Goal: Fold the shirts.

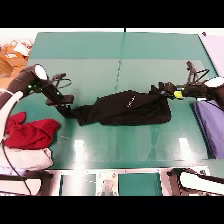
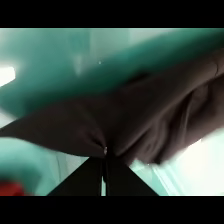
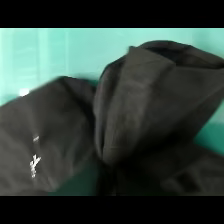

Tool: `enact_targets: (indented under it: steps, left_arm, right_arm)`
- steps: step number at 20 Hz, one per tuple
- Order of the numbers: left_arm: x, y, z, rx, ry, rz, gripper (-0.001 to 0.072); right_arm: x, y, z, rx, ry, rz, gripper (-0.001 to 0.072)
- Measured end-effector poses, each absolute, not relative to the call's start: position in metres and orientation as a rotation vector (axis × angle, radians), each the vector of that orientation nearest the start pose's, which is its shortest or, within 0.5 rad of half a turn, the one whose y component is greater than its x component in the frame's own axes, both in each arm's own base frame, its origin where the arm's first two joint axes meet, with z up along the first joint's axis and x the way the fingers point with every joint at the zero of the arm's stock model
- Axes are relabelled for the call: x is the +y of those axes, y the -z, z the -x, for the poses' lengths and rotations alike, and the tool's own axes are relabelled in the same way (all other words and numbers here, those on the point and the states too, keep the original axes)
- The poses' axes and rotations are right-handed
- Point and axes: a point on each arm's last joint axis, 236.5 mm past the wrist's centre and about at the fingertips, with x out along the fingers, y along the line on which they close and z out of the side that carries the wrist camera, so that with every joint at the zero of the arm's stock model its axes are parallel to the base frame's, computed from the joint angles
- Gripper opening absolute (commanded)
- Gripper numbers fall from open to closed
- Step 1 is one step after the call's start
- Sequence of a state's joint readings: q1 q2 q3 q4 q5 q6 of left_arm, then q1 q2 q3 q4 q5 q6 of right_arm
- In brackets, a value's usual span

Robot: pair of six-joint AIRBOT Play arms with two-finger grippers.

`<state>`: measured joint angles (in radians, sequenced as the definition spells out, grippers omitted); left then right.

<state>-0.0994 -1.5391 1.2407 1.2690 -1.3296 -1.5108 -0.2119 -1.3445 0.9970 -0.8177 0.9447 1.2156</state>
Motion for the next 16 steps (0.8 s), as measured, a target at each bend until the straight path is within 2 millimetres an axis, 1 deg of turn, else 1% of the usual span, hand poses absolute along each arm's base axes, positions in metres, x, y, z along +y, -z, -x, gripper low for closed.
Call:
enact_targets:
  steps: [1,2,3,4,5,7,8,9,10,12,13,14,16]
  left_arm:
    - [-0.104,0.065,-0.354,1.625,0.293,0.167,0.0023]
    - [-0.102,0.071,-0.356,1.63,0.289,0.155,0.0151]
    - [-0.097,0.072,-0.358,1.633,0.282,0.135,0.0498]
    - [-0.093,0.071,-0.361,1.634,0.274,0.122,0.0598]
    - [-0.087,0.069,-0.362,1.644,0.266,0.111,0.0597]
    - [-0.074,0.056,-0.371,1.631,0.256,0.103,0.0598]
    - [-0.066,0.05,-0.374,1.631,0.249,0.1,0.0597]
    - [-0.06,0.042,-0.379,1.618,0.246,0.101,0.0597]
    - [-0.053,0.033,-0.383,1.606,0.246,0.1,0.0597]
    - [-0.044,0.021,-0.388,1.589,0.254,0.096,0.0597]
    - [-0.042,0.016,-0.388,1.583,0.264,0.094,0.0597]
    - [-0.042,0.014,-0.388,1.582,0.277,0.094,0.0597]
    - [-0.047,0.008,-0.388,1.574,0.314,0.103,0.0597]
  right_arm:
    - [0.041,0.016,-0.423,1.083,-0.25,-0.588,0.0491]
    - [0.034,0.016,-0.43,1.077,-0.242,-0.598,0.0506]
    - [0.026,0.011,-0.435,1.071,-0.239,-0.611,0.0506]
    - [0.017,0.003,-0.437,1.07,-0.243,-0.624,0.0503]
    - [0.006,-0.008,-0.437,1.068,-0.244,-0.647,0.0487]
    - [-0.017,-0.024,-0.426,1.078,-0.238,-0.686,0.0454]
    - [-0.028,-0.031,-0.417,1.08,-0.228,-0.705,0.0399]
    - [-0.039,-0.035,-0.406,1.082,-0.207,-0.731,0.0368]
    - [-0.049,-0.034,-0.394,1.088,-0.182,-0.757,0.037]
    - [-0.057,-0.025,-0.364,1.11,-0.133,-0.831,0.0372]
    - [-0.056,-0.014,-0.348,1.132,-0.105,-0.881,0.0372]
    - [-0.051,-0.001,-0.332,1.161,-0.082,-0.931,0.0372]
    - [-0.032,0.029,-0.305,1.228,-0.053,-1.011,0.0372]
